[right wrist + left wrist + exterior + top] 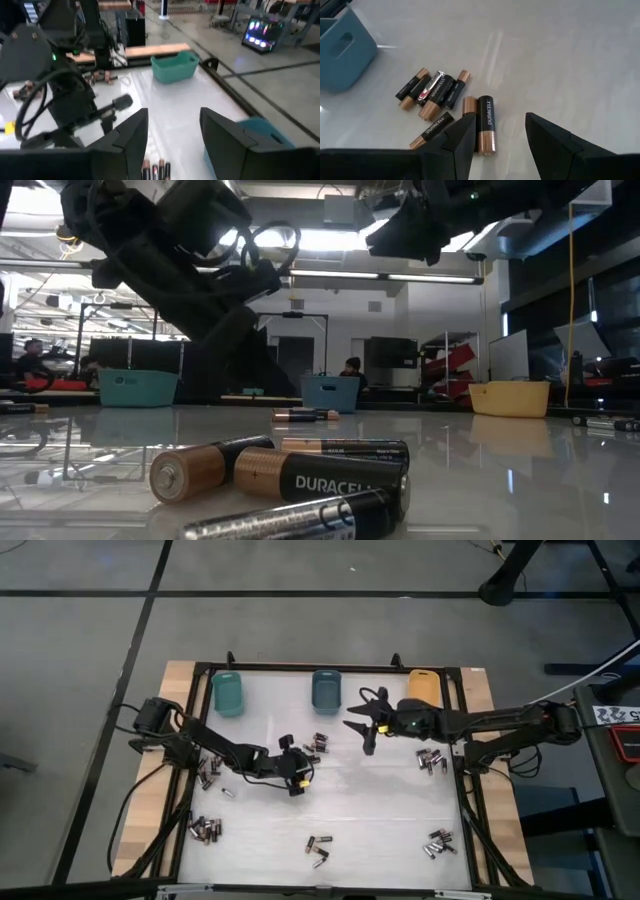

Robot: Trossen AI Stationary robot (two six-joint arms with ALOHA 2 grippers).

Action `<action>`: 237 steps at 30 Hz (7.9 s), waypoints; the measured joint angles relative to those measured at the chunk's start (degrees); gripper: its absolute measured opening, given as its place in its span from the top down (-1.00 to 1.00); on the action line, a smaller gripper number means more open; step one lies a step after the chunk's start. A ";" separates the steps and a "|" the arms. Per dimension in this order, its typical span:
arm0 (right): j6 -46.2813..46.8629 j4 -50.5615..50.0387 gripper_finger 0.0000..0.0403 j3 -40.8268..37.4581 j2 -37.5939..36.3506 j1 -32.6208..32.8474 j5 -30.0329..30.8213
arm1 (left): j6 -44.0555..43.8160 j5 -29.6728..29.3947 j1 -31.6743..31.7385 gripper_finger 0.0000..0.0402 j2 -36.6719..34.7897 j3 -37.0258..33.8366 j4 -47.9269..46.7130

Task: Sort batteries
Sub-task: Put the brown battery into the blue bin

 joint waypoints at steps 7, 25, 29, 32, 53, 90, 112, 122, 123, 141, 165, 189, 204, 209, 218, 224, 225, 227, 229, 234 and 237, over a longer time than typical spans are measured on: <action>0.38 -2.56 0.10 0.02 0.01 0.00 1.46 | -0.82 -0.22 0.15 0.19 0.00 0.00 0.24; 0.35 -1.98 0.10 -0.01 -0.01 0.01 1.39 | -4.00 -0.11 0.21 0.19 3.80 -0.39 2.97; 0.33 -1.98 0.10 -0.01 -0.01 0.01 1.37 | -4.88 -0.10 0.22 0.19 4.61 -0.39 3.71; 0.33 -2.04 0.10 -0.01 -0.01 0.01 1.37 | -4.86 -0.12 0.24 0.19 4.61 -0.37 4.26; 0.30 2.55 0.10 -0.03 -0.01 0.01 2.25 | -4.49 6.87 2.32 0.26 7.84 -0.24 4.41; 1.07 -1.58 0.10 -0.64 1.94 -0.02 4.99 | 18.25 0.60 9.12 0.79 -9.76 0.90 5.14; -7.30 -3.48 0.10 -0.62 2.93 -6.36 11.19 | 18.24 24.45 39.14 0.73 3.51 28.80 -29.66; -8.93 -1.05 0.10 -0.62 3.53 -11.05 5.71 | 18.87 27.13 41.01 0.73 9.31 35.23 -36.02; -9.39 -0.16 0.10 -0.62 3.51 -11.00 5.62 | 18.87 27.20 40.99 0.72 9.33 35.23 -36.29; -11.57 -1.96 0.10 1.66 3.53 -10.90 0.26 | 19.18 27.40 38.82 0.29 3.38 35.21 -43.05; -5.27 -5.39 0.10 1.68 3.53 -10.86 -10.30 | 39.86 40.59 36.98 0.35 -3.72 14.95 -31.47; -9.31 -1.61 0.10 1.68 3.53 -10.90 -10.61 | 40.88 39.37 37.73 0.35 7.32 18.20 -30.48; -9.33 -1.59 0.10 1.68 3.53 -10.90 -10.59 | 37.23 39.69 37.40 0.75 7.93 18.34 -30.79; -9.33 -2.49 0.10 1.68 3.53 -10.90 -10.58 | 35.10 42.29 37.23 0.82 7.91 18.40 -32.66; -9.35 -4.13 0.10 1.68 3.53 -10.90 -10.54 | 35.00 43.73 34.01 0.79 2.21 17.88 -39.26; -9.32 -4.31 0.10 1.68 3.53 -10.90 -10.54 | 35.37 37.97 34.07 0.81 -4.23 18.08 -36.21; -9.21 -4.27 0.10 1.68 3.53 -10.90 -10.54 | 35.18 36.68 34.40 0.80 -5.11 18.05 -34.81; -8.83 -4.18 0.10 1.68 3.53 -10.90 -10.52 | 35.09 34.66 35.12 0.79 -6.07 18.23 -30.45; -8.83 -3.85 0.10 1.68 3.53 -10.90 -10.52 | 34.76 33.80 36.08 0.80 -6.12 18.20 -27.04; -8.78 -3.52 0.10 1.68 3.53 -10.89 -10.51 | 30.67 33.27 38.94 0.81 -5.05 19.49 -21.01; -8.78 -2.33 0.10 1.68 3.53 -10.90 -10.50 | 28.47 33.21 40.67 0.78 -2.44 22.38 -22.64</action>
